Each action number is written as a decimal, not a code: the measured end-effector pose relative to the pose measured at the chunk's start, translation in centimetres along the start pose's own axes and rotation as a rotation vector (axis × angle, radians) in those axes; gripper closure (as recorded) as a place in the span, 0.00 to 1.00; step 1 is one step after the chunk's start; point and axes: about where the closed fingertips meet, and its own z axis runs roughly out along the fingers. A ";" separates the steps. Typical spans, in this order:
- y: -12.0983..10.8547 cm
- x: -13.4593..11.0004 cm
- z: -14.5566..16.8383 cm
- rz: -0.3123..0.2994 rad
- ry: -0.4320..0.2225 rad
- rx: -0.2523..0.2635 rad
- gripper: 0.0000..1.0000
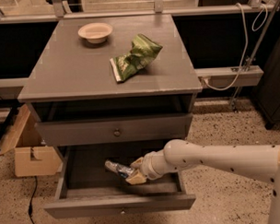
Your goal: Place redbull can into middle drawer
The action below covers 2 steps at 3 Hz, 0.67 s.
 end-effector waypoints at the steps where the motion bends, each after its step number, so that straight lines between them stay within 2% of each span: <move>1: -0.5 2.5 3.4 0.046 -0.027 0.001 0.97; 2: -0.5 3.7 5.7 0.072 -0.053 -0.001 0.74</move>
Offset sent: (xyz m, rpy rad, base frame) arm 0.0103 0.0173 -0.0939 0.0959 0.0459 -0.0811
